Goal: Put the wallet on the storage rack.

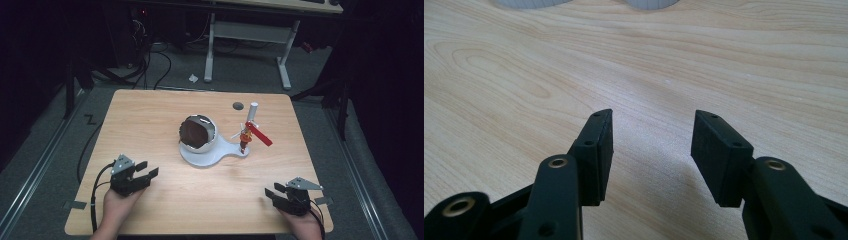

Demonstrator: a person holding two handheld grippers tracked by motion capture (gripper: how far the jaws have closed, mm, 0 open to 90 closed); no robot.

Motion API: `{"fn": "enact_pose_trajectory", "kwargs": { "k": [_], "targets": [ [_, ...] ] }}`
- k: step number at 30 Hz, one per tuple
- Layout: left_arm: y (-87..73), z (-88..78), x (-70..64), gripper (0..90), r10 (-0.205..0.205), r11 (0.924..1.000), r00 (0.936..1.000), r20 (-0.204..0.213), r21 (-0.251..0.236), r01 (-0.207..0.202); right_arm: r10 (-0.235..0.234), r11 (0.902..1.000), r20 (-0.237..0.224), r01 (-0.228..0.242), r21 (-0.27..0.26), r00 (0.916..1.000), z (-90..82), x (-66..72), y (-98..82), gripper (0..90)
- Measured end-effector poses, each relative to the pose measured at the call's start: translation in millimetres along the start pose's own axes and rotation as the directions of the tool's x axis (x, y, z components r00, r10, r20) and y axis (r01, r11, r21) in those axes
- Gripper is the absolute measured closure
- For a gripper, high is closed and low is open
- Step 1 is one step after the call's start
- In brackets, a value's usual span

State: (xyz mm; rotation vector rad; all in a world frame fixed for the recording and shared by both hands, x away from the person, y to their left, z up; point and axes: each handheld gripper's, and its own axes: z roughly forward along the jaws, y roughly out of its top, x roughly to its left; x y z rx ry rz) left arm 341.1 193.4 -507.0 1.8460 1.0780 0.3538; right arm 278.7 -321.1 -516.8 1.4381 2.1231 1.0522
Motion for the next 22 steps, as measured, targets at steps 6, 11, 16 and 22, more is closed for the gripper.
{"fn": "enact_pose_trajectory", "kwargs": {
  "k": [6,11,16,22],
  "targets": [
    [-42.4,-27.3,0.9,40.7,0.055,0.9953,0.9972,-0.052,0.083,-0.050,-0.001,0.9999,0.012,0.001,-0.011,0.9999,3.4,0.9,2.8,51.6],
    [-53.5,-47.7,2.2,39.7,0.032,0.9977,0.9983,-0.050,0.061,-0.029,-0.009,0.9998,0.028,0.010,-0.019,0.9996,5.4,4.9,2.9,51.8],
    [-52.0,-53.7,6.2,38.5,0.023,0.9995,0.9978,-0.062,0.024,-0.021,-0.006,0.9997,0.046,0.008,-0.025,0.9989,4.6,6.3,3.7,51.7],
    [-54.4,-51.4,10.4,36.0,0.006,0.9996,0.9992,-0.039,0.029,-0.005,-0.002,0.9989,0.059,0.005,-0.047,0.9983,2.4,6.7,5.0,50.8]
  ]
}}
